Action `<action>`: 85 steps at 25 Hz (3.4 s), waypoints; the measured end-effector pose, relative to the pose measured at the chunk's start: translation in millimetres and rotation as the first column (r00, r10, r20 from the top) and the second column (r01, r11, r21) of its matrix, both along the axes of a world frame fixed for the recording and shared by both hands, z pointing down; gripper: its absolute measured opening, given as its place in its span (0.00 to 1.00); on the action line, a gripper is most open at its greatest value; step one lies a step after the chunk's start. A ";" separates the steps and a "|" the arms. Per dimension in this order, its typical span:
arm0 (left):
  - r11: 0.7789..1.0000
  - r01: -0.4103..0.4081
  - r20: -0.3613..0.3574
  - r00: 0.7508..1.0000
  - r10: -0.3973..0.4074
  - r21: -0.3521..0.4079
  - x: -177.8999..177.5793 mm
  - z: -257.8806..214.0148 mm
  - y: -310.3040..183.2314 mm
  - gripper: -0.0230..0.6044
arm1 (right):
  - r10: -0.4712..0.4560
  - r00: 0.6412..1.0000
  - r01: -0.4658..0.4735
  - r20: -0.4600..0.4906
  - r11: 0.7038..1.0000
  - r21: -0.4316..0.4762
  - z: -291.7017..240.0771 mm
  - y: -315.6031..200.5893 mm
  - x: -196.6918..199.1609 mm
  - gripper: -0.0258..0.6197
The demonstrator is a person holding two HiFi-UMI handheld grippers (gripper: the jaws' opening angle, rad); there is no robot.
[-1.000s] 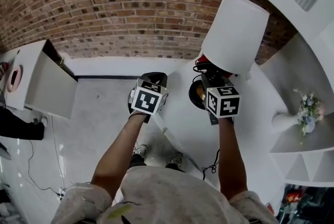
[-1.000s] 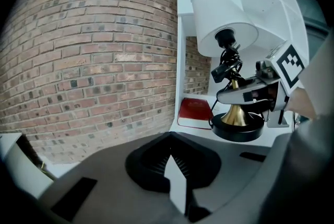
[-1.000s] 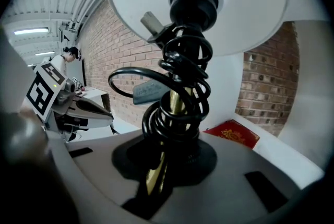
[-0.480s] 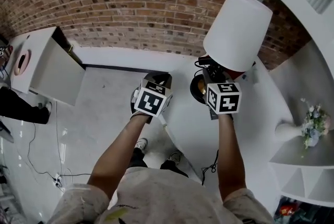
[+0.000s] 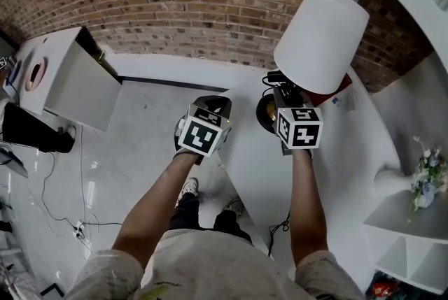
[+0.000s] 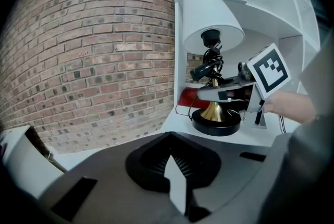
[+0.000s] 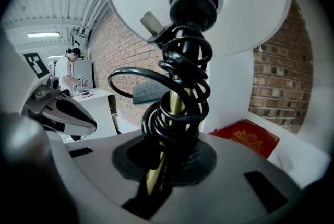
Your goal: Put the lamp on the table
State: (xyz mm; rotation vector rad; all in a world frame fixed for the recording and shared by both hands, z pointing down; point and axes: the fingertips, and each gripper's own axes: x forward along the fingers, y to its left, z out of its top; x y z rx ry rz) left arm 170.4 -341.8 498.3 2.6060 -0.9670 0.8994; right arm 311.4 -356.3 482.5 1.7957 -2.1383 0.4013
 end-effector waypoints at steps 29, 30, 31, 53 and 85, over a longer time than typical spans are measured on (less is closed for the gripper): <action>0.997 0.082 -0.042 0.996 -0.082 -0.012 -3.2 37.5 2.0 0.03 | -0.076 0.986 0.093 -0.151 0.990 0.110 48.6 -44.4 -20.5 0.13; 0.997 0.081 -0.041 0.996 -0.081 -0.011 -2.9 37.3 1.2 0.03 | -0.074 0.985 0.092 -0.154 0.989 0.113 49.7 -45.1 -20.0 0.13; 0.997 0.082 -0.040 0.996 -0.082 -0.010 -3.0 37.4 0.5 0.03 | -0.070 0.985 0.089 -0.157 0.989 0.119 50.7 -45.7 -19.6 0.13; 0.998 0.058 -0.025 0.998 -0.058 -0.017 0.2 49.3 1.6 0.03 | -0.043 0.988 0.062 -0.145 0.990 0.128 59.5 -53.1 -18.1 0.13; 0.997 0.072 -0.037 0.997 -0.073 -0.036 1.3 53.0 2.2 0.03 | -0.042 0.995 0.052 -0.095 0.992 0.112 72.5 -53.5 -13.7 0.14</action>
